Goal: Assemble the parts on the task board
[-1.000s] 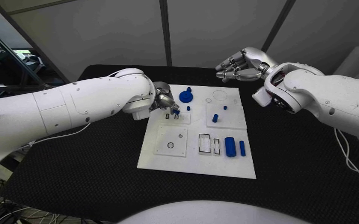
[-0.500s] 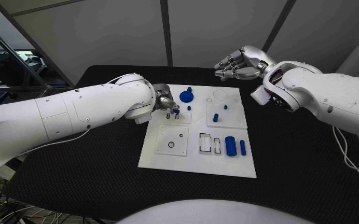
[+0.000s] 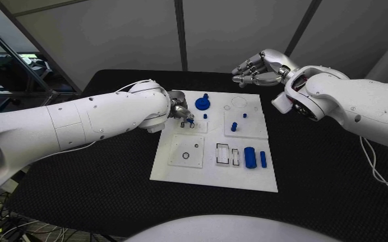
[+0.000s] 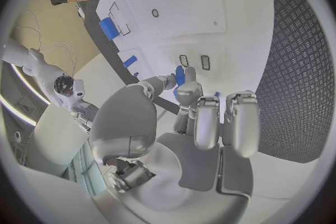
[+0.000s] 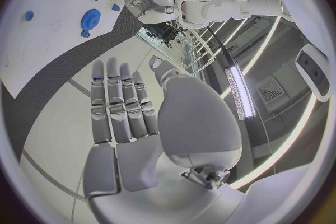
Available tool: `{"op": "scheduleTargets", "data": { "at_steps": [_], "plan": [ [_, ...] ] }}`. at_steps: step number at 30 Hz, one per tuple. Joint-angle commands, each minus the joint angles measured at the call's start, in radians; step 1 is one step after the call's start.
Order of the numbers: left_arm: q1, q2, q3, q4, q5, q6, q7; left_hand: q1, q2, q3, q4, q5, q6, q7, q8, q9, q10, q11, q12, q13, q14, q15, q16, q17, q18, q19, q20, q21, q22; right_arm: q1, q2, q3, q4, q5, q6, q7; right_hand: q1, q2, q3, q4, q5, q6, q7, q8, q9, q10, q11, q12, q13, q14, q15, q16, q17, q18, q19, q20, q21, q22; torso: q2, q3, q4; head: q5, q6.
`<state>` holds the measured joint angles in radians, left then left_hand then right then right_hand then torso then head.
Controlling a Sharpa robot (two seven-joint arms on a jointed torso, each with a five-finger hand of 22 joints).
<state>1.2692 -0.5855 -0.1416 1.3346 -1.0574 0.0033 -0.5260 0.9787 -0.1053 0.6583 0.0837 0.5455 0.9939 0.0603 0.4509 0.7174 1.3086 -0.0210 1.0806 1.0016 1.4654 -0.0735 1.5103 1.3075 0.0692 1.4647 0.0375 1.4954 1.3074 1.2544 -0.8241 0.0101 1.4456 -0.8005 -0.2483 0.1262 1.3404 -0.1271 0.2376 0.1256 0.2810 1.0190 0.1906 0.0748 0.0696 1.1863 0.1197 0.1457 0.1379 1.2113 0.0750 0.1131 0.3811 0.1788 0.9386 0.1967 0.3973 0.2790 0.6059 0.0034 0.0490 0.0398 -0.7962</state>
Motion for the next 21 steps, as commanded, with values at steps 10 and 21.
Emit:
{"op": "scheduleTargets", "data": {
  "at_steps": [10, 21],
  "plan": [
    [0.001, 0.019, -0.002, -0.016, -0.051, 0.07, -0.008, -0.012, 0.004, 0.21, -0.217, 0.002, 0.002, -0.005, 0.005, 0.002, 0.008, -0.002, 0.005, -0.001, 0.087, -0.009, 0.003, 0.211, -0.04, 0.038, -0.009, 0.005, 0.149, 0.002, 0.0, 0.001, 0.003, -0.001, -0.001, 0.009, 0.002, 0.01, -0.004, 0.002, 0.003, 0.003, -0.001, 0.002, 0.001, 0.006, 0.0, 0.004, -0.002, 0.001, -0.001, -0.004, -0.001, 0.004, 0.005, 0.0, -0.006, -0.002, -0.001, 0.0008, -0.0002, 0.001, -0.005],
    [0.001, 0.031, -0.003, -0.037, -0.069, 0.119, -0.013, -0.022, 0.016, 0.17, -0.213, -0.001, -0.006, -0.007, 0.016, 0.011, 0.012, -0.004, 0.006, -0.008, 0.087, -0.009, 0.003, 0.211, -0.04, 0.037, -0.008, 0.004, 0.149, 0.002, -0.001, 0.001, 0.006, -0.001, -0.002, 0.008, 0.002, 0.01, -0.004, 0.002, 0.003, 0.003, -0.001, 0.002, 0.001, 0.006, 0.0, 0.004, -0.002, 0.001, -0.001, -0.004, -0.001, 0.004, 0.005, 0.0, -0.006, -0.002, 0.0, 0.001, -0.0001, 0.001, -0.004]
  ]
}}
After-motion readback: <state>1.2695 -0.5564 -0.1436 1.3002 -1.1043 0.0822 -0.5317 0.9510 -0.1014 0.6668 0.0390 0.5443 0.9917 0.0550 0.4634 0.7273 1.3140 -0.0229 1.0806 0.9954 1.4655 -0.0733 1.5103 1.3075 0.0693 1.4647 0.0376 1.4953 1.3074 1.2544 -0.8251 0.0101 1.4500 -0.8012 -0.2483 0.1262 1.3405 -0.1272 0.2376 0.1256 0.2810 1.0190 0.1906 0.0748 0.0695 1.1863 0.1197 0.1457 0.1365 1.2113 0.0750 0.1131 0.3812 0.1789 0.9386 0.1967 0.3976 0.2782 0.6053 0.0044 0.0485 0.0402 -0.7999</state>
